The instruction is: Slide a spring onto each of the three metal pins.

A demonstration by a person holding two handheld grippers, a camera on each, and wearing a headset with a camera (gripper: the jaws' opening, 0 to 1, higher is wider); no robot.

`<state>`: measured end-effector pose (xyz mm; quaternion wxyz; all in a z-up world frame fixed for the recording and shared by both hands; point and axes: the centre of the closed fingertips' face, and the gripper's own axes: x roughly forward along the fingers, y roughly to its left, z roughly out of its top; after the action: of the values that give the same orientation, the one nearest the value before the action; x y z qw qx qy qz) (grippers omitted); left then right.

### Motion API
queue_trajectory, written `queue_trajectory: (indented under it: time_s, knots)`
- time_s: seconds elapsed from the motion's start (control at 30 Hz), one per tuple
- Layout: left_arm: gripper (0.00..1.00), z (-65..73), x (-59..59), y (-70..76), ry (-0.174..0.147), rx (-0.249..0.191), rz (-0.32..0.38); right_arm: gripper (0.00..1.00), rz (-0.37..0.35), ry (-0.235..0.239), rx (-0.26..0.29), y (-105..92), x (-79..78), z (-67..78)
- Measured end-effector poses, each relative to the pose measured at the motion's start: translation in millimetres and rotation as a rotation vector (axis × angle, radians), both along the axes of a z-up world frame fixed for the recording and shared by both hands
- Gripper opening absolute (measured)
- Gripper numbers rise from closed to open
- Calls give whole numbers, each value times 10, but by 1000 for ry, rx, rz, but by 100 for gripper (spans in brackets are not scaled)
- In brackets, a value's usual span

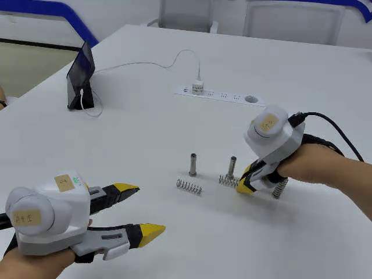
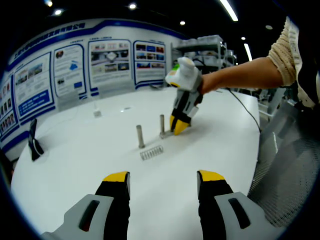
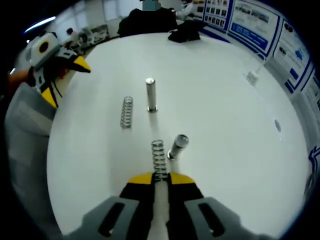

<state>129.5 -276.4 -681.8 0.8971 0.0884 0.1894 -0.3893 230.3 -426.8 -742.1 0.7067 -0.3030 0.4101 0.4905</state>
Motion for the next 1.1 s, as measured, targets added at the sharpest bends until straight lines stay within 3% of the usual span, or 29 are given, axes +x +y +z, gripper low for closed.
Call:
queue_trajectory:
  time_s: [0.6,1.1]
  knots:
    - [55,69,1,-69,-16,-4,-19,12,23,-38,-16,-38,-95,279]
    - [55,104,-6,-59,-25,-8,-19,12,45,-50,-32,-18,-128,378]
